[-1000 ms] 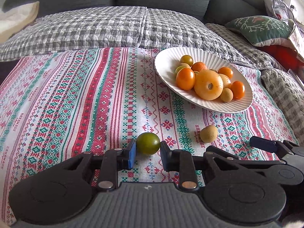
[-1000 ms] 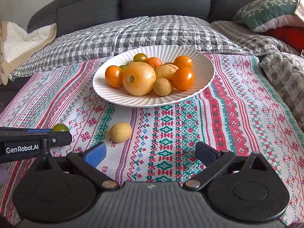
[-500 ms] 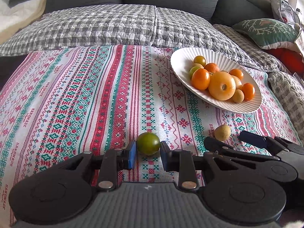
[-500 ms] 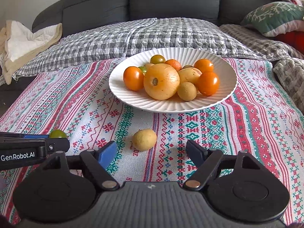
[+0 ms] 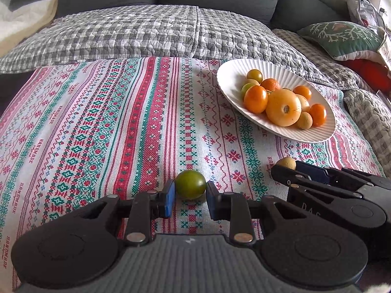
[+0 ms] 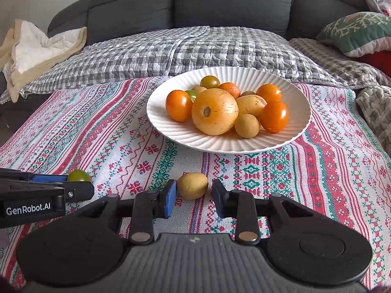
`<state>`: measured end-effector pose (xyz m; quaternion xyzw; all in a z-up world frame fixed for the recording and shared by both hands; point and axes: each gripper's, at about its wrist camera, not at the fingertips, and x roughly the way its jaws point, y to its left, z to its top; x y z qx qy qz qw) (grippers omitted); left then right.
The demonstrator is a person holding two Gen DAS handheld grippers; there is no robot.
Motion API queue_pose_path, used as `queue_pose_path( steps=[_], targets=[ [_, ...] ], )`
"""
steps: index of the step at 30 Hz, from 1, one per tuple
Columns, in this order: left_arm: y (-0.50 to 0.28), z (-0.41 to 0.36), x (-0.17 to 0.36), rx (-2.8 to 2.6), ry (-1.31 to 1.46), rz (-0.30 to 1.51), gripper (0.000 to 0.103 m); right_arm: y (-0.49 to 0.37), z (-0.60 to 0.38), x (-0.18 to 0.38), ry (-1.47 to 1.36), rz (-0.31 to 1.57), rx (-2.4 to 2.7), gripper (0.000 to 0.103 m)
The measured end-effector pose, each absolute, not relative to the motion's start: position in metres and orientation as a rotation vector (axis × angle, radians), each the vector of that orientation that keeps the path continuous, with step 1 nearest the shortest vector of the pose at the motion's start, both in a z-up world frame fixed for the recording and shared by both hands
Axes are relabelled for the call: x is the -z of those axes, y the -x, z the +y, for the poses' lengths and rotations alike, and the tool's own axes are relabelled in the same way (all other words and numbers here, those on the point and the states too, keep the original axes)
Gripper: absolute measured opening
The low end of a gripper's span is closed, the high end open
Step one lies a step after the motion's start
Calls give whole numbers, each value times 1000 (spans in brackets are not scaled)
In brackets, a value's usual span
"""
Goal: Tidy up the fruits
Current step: 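Grasp the green cherry tomato with the left gripper while the right gripper grasps the small yellow fruit, then carry both fruits into the white bowl and open both grippers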
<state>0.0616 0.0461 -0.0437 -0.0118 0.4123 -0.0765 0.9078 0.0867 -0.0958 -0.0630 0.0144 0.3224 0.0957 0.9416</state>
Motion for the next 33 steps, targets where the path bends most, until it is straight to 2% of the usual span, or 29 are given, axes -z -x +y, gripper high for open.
queue_pose_path(
  steps=[33],
  targets=[
    [-63,28,26,273,141,813,20,-70,-156,24,-116,575,-240,25]
  ],
)
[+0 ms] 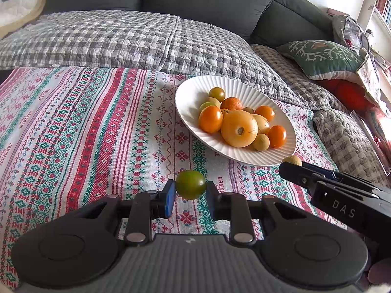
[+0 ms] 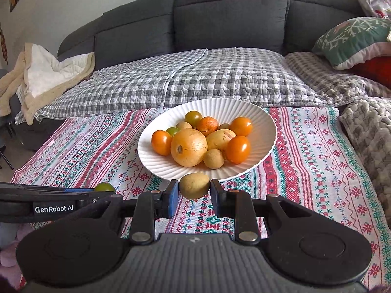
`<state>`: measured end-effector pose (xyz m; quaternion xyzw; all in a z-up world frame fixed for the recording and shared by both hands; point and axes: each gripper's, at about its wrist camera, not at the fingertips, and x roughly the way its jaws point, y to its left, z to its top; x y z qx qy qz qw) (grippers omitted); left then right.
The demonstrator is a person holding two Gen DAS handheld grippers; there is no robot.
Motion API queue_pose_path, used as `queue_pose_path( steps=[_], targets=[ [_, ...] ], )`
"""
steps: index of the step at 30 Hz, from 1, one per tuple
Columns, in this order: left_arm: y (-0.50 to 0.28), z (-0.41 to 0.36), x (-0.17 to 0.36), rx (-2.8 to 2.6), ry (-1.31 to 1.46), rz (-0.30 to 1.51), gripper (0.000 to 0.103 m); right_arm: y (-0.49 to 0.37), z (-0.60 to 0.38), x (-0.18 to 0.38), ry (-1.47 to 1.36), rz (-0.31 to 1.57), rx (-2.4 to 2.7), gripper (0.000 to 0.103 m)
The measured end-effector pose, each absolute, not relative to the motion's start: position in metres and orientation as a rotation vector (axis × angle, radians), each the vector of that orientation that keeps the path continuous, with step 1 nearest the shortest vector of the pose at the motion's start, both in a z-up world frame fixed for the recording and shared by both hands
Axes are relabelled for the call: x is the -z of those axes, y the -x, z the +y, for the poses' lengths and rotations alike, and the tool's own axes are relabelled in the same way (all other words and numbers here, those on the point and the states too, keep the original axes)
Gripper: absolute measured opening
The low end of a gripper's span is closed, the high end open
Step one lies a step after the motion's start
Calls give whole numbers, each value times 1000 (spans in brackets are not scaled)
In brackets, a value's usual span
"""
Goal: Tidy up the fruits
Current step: 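Carry both fruits into the white bowl and open both grippers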
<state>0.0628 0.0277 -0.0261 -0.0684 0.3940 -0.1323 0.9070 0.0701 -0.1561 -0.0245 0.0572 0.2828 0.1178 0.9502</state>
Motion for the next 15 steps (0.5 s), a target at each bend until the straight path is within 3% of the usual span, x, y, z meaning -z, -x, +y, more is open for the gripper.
queue_pose_path(
  steps=[15],
  targets=[
    [-136,-21,-4,370,69,768,20,-114,-208,22,-281,509,-154,25]
  ],
)
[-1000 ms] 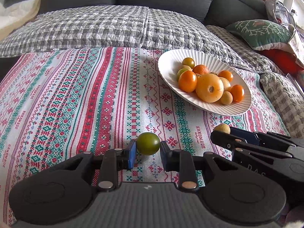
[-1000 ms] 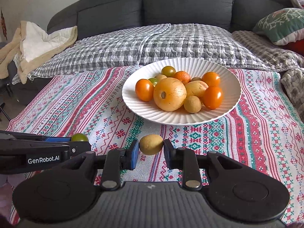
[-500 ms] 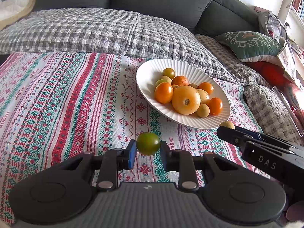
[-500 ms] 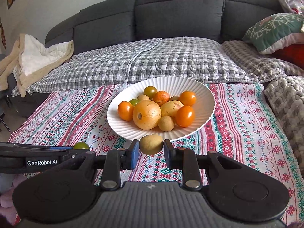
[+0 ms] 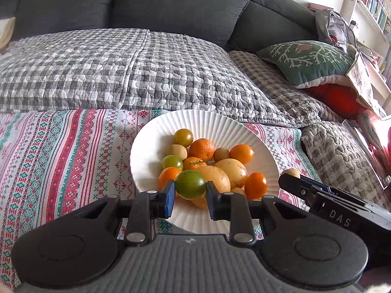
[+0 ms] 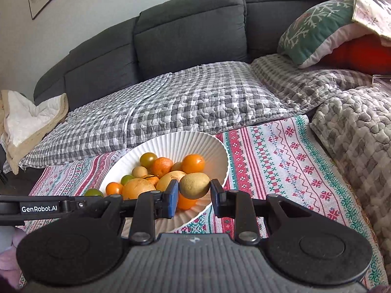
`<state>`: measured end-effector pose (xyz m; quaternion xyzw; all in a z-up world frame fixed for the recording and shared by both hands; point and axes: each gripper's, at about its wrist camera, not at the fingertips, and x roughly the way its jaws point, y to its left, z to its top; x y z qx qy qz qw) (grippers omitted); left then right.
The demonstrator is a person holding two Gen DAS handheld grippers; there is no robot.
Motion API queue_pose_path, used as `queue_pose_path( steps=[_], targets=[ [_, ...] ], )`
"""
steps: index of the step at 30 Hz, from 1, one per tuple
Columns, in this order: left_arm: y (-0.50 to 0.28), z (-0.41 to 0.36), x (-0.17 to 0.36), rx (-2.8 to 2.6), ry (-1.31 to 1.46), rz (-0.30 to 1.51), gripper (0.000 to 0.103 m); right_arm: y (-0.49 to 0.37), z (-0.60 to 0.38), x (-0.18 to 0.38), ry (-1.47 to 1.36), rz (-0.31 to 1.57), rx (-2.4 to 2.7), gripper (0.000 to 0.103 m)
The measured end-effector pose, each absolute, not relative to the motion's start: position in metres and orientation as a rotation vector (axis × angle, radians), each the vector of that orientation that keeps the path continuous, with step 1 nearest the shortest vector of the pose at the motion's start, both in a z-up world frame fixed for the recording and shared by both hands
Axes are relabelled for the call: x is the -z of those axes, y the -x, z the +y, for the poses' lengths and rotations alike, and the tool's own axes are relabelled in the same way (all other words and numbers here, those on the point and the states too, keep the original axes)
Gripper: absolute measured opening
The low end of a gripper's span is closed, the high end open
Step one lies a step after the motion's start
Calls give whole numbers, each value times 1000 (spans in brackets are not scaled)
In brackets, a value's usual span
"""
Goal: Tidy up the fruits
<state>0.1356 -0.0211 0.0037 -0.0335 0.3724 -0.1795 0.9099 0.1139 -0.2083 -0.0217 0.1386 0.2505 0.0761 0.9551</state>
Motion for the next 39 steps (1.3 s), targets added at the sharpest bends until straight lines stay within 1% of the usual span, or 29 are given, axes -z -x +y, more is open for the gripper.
queue_pose_path(
  steps=[12,21,24,25,26,27,29,31,32,34,35,36,37,39],
  targets=[
    [-215,-84,-1,417,31,787,20,-138,-215,37,-294,511,-147,25],
    [-231,-106,15,388,-41,850,20,-142,-223,41,-335,519,-144,26],
    [-232,-111,14,381,-51,856,22,-141,-224,39,-351,516,-158,28],
    [-231,-111,13,378,-54,849,22,-140,-225,38,-354,512,-161,30],
    [-230,-111,11,375,-54,841,24,-139,-225,36,-357,510,-161,33],
    [-229,-110,9,371,-53,837,28,-138,-227,35,-361,507,-159,38],
    [-227,-111,5,362,-62,839,35,-136,-229,33,-369,507,-151,41],
    [-222,-109,-1,358,-85,831,40,-133,-231,30,-375,518,-140,47],
    [-219,-108,-5,355,-93,824,45,-132,-232,29,-375,521,-135,50],
    [-210,-101,-14,353,-87,807,52,-126,-234,25,-374,528,-125,58],
    [-206,-97,-17,351,-81,802,57,-123,-235,24,-373,531,-121,60],
    [-201,-93,-20,349,-79,799,61,-120,-236,22,-372,535,-114,63],
    [-195,-89,-24,347,-75,795,63,-117,-237,20,-369,539,-108,67],
    [-181,-79,-29,347,-74,790,70,-108,-238,15,-357,551,-88,72]
  ],
)
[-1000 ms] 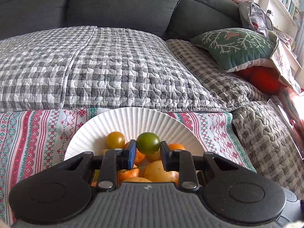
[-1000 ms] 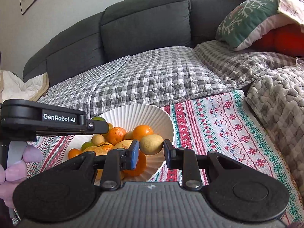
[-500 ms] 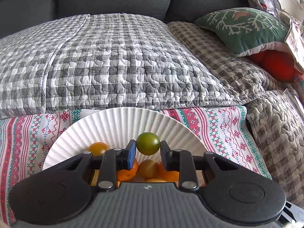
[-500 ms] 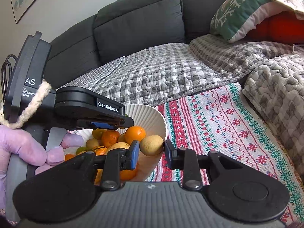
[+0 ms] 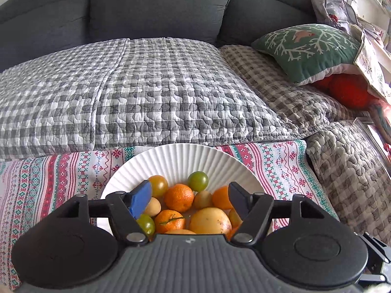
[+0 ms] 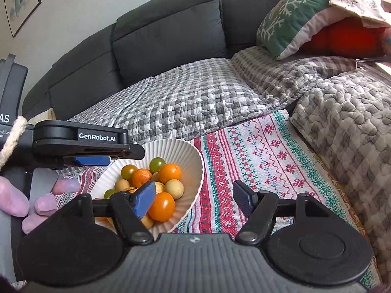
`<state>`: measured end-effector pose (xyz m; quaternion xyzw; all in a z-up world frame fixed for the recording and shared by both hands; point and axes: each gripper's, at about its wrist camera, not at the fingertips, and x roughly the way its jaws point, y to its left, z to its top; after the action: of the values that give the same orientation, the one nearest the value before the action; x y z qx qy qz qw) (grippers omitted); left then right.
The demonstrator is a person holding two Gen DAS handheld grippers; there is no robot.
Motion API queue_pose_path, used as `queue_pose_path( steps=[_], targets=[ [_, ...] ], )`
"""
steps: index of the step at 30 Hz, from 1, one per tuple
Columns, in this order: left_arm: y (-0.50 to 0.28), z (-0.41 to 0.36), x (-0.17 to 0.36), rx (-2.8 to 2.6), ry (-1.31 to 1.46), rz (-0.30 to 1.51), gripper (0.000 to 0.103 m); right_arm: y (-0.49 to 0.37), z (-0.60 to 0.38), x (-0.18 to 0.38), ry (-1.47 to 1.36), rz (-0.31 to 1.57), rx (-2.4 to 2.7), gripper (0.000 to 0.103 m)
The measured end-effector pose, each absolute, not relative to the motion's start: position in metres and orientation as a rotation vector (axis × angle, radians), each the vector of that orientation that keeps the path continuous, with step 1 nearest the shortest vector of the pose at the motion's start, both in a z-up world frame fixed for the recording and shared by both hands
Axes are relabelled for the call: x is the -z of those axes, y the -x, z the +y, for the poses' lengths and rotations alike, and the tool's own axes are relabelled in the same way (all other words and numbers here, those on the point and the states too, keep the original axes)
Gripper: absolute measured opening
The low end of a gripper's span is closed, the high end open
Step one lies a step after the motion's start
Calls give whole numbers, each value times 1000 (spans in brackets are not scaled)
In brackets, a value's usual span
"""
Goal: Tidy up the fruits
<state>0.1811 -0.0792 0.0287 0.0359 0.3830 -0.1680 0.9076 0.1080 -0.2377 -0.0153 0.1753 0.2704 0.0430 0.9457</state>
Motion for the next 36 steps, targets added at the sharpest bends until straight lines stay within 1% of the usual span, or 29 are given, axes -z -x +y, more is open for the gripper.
queue_pose_path(
  steps=[3,6,13,17,19,25,32,36],
  targets=[
    [-158,-64,-32,338,-84,785,79,-97,-238,12,-339,580,-54,79],
    [-135,-51,-31,308,-118,790,84,-85,-237,9,-323,616,-27,85],
    [-81,-14,-20,251,-159,838,90,-55,-224,1,-264,689,13,92],
    [-55,3,-19,199,-140,852,96,-40,-217,-7,-238,704,23,95],
    [-41,8,-20,174,-150,849,97,-32,-211,-10,-216,716,28,98],
    [-8,15,-19,128,-121,865,97,-11,-199,-11,-166,749,47,102],
    [4,18,-10,94,-147,912,97,3,-196,-4,-133,757,98,102],
    [6,21,-15,84,-138,897,97,3,-196,-4,-134,743,99,102]
  ],
)
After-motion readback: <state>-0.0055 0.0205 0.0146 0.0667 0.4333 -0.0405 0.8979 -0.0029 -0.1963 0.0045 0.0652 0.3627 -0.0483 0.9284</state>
